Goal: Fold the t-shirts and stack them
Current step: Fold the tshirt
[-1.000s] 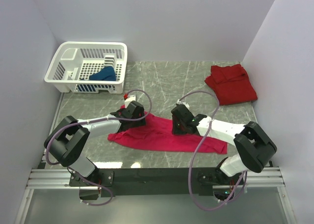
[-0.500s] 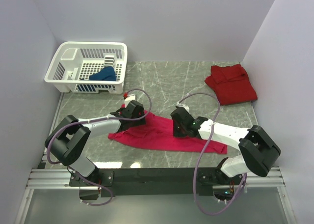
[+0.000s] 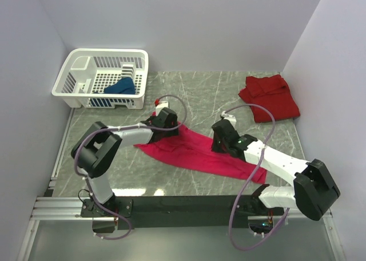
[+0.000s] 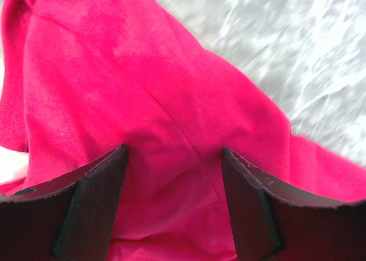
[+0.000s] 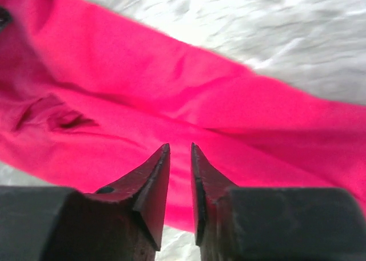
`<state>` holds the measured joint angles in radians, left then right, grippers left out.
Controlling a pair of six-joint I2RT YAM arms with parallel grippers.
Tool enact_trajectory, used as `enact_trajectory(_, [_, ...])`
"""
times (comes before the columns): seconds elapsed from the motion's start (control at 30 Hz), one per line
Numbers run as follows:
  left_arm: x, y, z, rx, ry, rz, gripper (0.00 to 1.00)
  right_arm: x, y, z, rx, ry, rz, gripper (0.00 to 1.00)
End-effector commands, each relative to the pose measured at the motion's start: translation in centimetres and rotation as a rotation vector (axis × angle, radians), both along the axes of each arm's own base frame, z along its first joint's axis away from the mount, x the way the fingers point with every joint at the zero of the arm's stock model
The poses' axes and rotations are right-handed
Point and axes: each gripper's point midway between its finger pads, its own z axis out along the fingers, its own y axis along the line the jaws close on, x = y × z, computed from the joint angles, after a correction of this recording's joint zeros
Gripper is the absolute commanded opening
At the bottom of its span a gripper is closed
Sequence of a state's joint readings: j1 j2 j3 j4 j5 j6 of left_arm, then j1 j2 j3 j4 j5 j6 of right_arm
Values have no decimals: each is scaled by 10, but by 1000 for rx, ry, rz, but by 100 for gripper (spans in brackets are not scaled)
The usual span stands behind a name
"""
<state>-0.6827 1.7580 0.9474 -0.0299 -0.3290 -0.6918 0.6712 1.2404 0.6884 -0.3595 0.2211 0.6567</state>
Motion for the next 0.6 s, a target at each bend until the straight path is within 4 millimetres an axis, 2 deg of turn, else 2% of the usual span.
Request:
enact_trajectory(0.0, [9,-17,-10,10,44,-42,73,7,-24,2,-30,-36,-57,31])
enact_trajectory(0.03, [12,-16,-20,42,65,-41,73,10,-32,1,-36,-36,-78,32])
enact_trajectory(0.07, [18,-18,-21,46,66,-39,73,9,-38,-3,-42,-31,-88,32])
enact_trajectory(0.1, [32,-24,-13,33,46,-31,73,9,-42,-3,-42,-36,-97,34])
enact_trajectory(0.13, [35,-25,-23,49,65,-36,73,9,-45,-5,-47,-34,-103,35])
enact_trajectory(0.17, [42,-24,-23,47,66,-27,73,8,-51,-10,-56,-23,-117,36])
enact_trajectory(0.2, [55,-30,-14,30,43,-24,73,8,-52,-12,-55,-21,-117,36])
enact_trajectory(0.27, [68,-27,-23,47,57,-13,73,5,-53,-20,-60,-3,-117,37])
enact_trajectory(0.3, [83,-34,-12,32,29,-9,73,4,-51,-22,-53,5,-115,37])
enact_trajectory(0.33, [89,-34,-22,50,43,-11,73,3,-51,-25,-49,14,-116,37])
enact_trajectory(0.37, [105,-37,-10,34,21,-3,73,2,-50,-28,-45,20,-113,38])
enact_trajectory(0.47, [125,-40,-19,39,27,-8,73,-2,-44,-32,-13,36,-102,38])
enact_trajectory(0.5, [138,-48,-7,19,-1,-14,73,-2,-40,-33,2,40,-98,38])
enact_trajectory(0.53, [143,-48,-18,35,13,-18,73,-3,-37,-34,17,47,-88,38])
enact_trajectory(0.57, [154,-52,-8,23,1,-22,73,-3,-34,-36,23,52,-83,38])
